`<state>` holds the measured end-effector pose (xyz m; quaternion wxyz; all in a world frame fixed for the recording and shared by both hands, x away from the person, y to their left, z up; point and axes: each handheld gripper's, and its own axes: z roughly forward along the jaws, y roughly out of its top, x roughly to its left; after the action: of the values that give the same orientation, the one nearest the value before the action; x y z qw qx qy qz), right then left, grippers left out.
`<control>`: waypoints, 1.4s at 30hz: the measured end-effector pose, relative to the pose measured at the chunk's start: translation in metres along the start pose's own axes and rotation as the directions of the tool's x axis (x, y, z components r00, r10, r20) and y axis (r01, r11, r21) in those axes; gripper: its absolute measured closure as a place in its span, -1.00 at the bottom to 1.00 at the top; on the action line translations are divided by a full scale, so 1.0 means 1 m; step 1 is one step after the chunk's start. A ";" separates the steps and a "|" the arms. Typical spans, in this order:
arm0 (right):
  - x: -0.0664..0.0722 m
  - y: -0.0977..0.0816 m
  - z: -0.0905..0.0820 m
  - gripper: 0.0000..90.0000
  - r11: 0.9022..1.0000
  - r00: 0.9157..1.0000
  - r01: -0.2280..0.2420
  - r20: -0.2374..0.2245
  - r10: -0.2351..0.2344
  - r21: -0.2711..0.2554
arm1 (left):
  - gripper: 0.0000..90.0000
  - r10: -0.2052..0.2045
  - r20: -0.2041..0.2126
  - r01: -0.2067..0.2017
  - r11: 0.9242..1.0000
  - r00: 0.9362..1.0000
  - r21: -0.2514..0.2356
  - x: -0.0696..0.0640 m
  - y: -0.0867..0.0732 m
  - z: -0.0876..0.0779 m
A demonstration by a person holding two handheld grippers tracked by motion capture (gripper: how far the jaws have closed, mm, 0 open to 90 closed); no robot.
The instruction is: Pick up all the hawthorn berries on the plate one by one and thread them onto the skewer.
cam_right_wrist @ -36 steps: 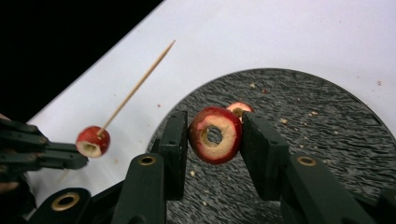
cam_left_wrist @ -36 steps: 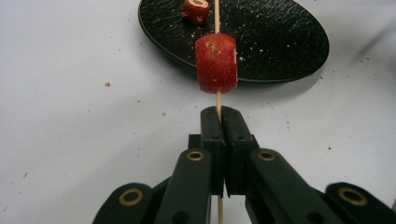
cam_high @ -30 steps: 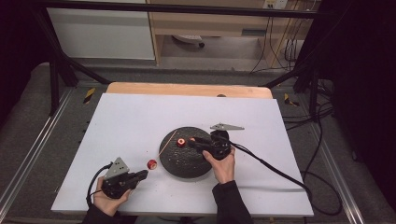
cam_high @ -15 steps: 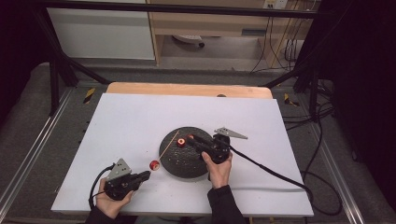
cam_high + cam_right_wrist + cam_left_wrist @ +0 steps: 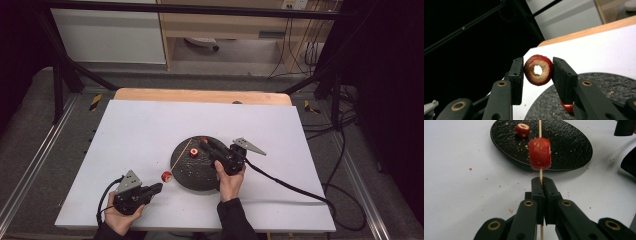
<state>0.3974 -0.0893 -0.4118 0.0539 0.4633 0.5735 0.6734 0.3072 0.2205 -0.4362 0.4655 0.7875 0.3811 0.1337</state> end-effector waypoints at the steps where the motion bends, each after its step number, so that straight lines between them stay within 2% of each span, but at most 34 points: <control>1: 0.000 0.000 0.001 0.40 1.000 1.000 -0.005 -0.006 0.005 -0.011 | 0.96 0.000 0.000 0.000 1.000 1.000 -0.001 0.000 0.000 0.000; 5: -0.001 0.001 0.002 0.40 0.999 1.000 -0.007 -0.001 0.007 -0.050 | 0.96 -0.004 -0.003 0.004 1.000 1.000 -0.005 -0.001 0.001 0.001; 15: -0.003 0.006 0.005 0.40 0.992 0.999 -0.043 0.004 0.044 -0.121 | 0.96 -0.008 -0.001 0.008 1.000 1.000 -0.014 -0.005 0.002 0.003; 26: -0.008 0.005 0.012 0.40 0.984 0.996 -0.092 -0.014 0.091 -0.155 | 0.96 -0.020 0.002 0.020 1.000 1.000 -0.020 -0.010 0.004 0.007; 32: -0.009 0.001 0.014 0.40 0.980 0.995 -0.102 -0.019 0.100 -0.171 | 0.96 -0.023 0.008 0.023 1.000 1.000 -0.018 -0.014 0.005 0.010; 42: -0.009 -0.003 0.015 0.40 0.981 0.996 -0.094 -0.025 0.091 -0.170 | 0.96 -0.016 0.017 0.016 1.000 1.000 -0.013 -0.019 0.007 0.014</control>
<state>0.4120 -0.0830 -0.4207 0.0572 0.4776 0.4918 0.7258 0.3051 0.1962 -0.4351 0.4749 0.7825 0.3826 0.1256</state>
